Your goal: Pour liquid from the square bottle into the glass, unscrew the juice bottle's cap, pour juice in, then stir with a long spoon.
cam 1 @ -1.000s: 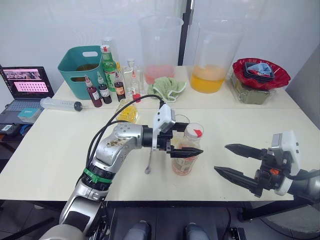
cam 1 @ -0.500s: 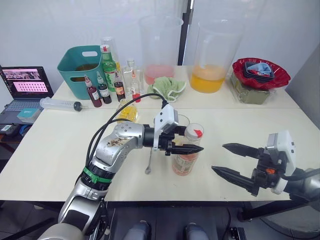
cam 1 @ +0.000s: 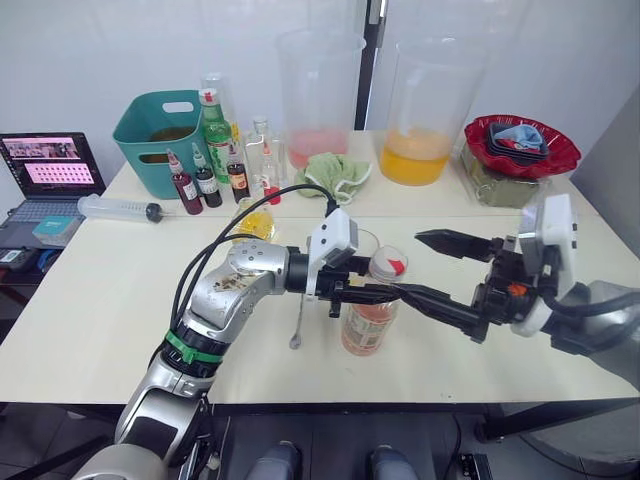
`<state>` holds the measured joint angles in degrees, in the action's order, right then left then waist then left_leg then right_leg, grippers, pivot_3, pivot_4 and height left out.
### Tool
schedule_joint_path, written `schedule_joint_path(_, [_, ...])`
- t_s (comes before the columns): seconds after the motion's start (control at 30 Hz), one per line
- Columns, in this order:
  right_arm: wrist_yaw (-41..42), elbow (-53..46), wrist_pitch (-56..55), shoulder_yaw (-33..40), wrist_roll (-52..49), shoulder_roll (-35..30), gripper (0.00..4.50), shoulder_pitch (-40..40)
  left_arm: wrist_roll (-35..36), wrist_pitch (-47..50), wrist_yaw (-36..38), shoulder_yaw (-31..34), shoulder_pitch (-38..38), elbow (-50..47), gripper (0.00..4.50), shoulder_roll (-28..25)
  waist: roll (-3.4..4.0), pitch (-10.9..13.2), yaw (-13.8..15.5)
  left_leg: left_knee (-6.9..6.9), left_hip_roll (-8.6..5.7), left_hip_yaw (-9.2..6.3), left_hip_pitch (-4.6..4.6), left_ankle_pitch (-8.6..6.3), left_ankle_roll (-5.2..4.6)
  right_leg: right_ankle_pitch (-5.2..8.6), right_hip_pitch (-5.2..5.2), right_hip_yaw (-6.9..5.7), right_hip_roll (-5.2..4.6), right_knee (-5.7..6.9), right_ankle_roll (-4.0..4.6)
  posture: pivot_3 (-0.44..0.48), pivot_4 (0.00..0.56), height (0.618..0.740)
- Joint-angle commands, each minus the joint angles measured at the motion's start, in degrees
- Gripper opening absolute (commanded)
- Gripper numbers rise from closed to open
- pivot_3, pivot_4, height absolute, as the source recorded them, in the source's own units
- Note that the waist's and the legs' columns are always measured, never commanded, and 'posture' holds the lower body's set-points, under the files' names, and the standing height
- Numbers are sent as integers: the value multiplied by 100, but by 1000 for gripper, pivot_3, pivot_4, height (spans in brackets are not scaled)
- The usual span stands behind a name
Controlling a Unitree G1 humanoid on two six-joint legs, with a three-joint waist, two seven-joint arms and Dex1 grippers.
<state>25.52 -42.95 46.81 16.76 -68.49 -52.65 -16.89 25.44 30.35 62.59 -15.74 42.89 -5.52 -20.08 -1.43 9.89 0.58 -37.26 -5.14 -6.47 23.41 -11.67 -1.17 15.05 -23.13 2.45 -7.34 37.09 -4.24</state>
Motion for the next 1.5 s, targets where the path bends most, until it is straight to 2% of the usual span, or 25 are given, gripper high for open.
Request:
schedule_joint_path(0.03, [-362,13,80,-172,-54,58,4500,-192,-33,-70,9,52,163,-65,1369,-13,0,0,4,0,0,0,0,0,0,0,0,0,0,0,0,0,150,740])
schedule_joint_path(0.17, [-601,62,124,-448,44,159,4500,-381,-50,-70,6,45,179,-58,1369,-6,0,0,-1,0,0,0,1,0,0,-1,-2,0,0,1,0,0,150,740])
schedule_joint_path(0.27, [-694,80,107,-578,202,224,3694,-414,-65,-70,-11,42,103,-138,1369,-37,0,0,-3,0,-1,0,1,0,0,-1,-3,0,0,2,0,0,150,740])
schedule_joint_path(0.47, [-470,119,46,-742,370,271,1715,-406,-32,22,-46,85,60,-185,1369,-83,1,0,-5,0,-1,0,0,0,-1,-1,-3,0,0,2,-1,0,150,740])
schedule_joint_path(0.63, [123,303,-31,-980,583,294,1707,-580,-55,86,-112,92,-29,-244,1369,-171,1,-1,-23,0,0,2,-4,0,-1,-1,-1,0,0,2,-1,0,150,740])
schedule_joint_path(0.87, [1938,1188,-214,-1694,1202,244,1707,-1452,-62,164,-339,131,-330,-408,1369,-240,2,-1,-94,0,2,5,-12,0,-1,-1,4,-1,1,3,-1,0,150,740])
schedule_joint_path(1.03, [4482,2831,-911,-2876,2343,424,1707,-2797,-118,154,-487,133,-611,-521,1369,-265,4,-3,-168,2,6,19,-23,0,-1,-2,8,1,1,2,-2,0,150,740])
schedule_joint_path(1.23, [6239,4142,-1555,-3203,3036,747,1707,-3625,-142,137,-490,89,-664,-543,1369,-259,4,-3,-148,0,6,15,-25,-5,-5,-7,8,0,2,2,-3,0,150,740])
schedule_joint_path(1.33, [6646,4661,-1775,-3295,3211,875,1707,-3892,-152,121,-471,86,-645,-496,1369,-267,4,-3,-143,1,6,14,-24,-7,-5,-8,4,0,2,4,-2,0,150,740])
schedule_joint_path(1.43, [6698,4782,-1513,-3408,2776,725,1707,-4104,-174,83,-423,66,-629,-430,1369,-300,4,-3,-135,2,6,11,-23,-10,-1,-9,1,0,1,5,0,0,150,740])
schedule_joint_path(1.5, [6698,4745,-1190,-3338,2483,567,2743,-4164,-153,67,-365,34,-617,-406,1369,-300,4,-3,-127,1,6,9,-18,-12,2,-10,-3,0,0,5,0,0,150,740])
